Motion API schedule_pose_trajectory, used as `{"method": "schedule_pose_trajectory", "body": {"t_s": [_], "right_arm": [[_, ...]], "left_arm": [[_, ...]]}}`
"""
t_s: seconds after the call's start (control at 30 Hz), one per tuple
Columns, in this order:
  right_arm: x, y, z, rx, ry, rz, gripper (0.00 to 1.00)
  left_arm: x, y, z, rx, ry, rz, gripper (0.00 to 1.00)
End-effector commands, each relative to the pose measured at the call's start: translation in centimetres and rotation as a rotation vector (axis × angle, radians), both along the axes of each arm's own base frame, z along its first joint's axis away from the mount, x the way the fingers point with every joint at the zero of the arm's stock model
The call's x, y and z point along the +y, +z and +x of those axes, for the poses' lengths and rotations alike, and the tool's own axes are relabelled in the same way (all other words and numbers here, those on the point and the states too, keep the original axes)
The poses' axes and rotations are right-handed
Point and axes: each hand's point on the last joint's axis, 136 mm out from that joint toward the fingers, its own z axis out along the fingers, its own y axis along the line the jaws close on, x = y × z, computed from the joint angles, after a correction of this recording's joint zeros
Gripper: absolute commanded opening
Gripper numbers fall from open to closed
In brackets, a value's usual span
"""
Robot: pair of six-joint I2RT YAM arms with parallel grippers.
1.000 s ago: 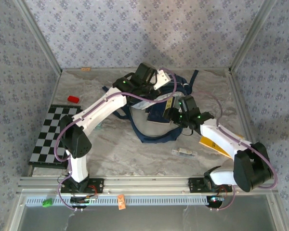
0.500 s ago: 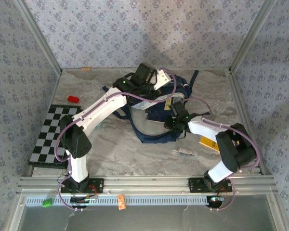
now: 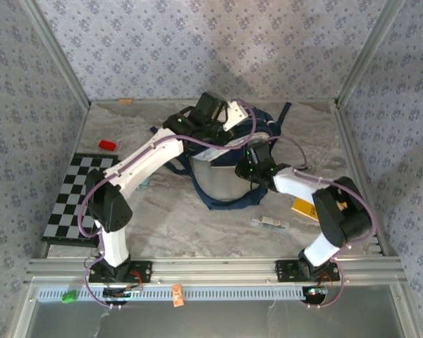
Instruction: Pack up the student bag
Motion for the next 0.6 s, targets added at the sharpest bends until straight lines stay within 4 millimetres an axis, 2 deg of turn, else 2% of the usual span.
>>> {"method": "schedule_pose_trajectory", "body": {"t_s": [0.0, 0.1, 0.27, 0.33, 0.43, 0.5, 0.57], "right_arm": [[-0.3, 3.0, -2.0, -0.060, 0.040, 0.005, 0.34], [-1.7, 4.2, -4.6, -0.054, 0.041, -0.015, 0.40], [-5.9, 5.6, -8.5, -0.011, -0.042, -0.049, 0.52], [-8.5, 5.7, -9.8, 0.042, -0.111, -0.063, 0.57], [-12.6, 5.3, -11.0, 0.114, -0.231, -0.081, 0.63], [-15.5, 5.1, -11.5, 0.150, -0.330, -0.086, 0.69], [-18.0, 5.1, -11.6, 0.171, -0.410, -0.079, 0.74]], "left_arm": [[0.4, 5.2, -0.2, -0.098, 0.002, -0.125, 0.00], [1.6, 3.3, 0.0, -0.068, 0.043, -0.106, 0.00], [3.5, 0.3, -0.8, 0.006, 0.117, -0.075, 0.00], [4.1, -1.0, -1.7, 0.034, 0.127, -0.014, 0.00], [4.6, -3.0, -2.2, 0.072, 0.149, -0.014, 0.00], [4.6, -4.0, -3.0, 0.118, 0.141, -0.017, 0.06], [4.3, -3.8, -3.9, 0.174, 0.141, -0.057, 0.20]]}}
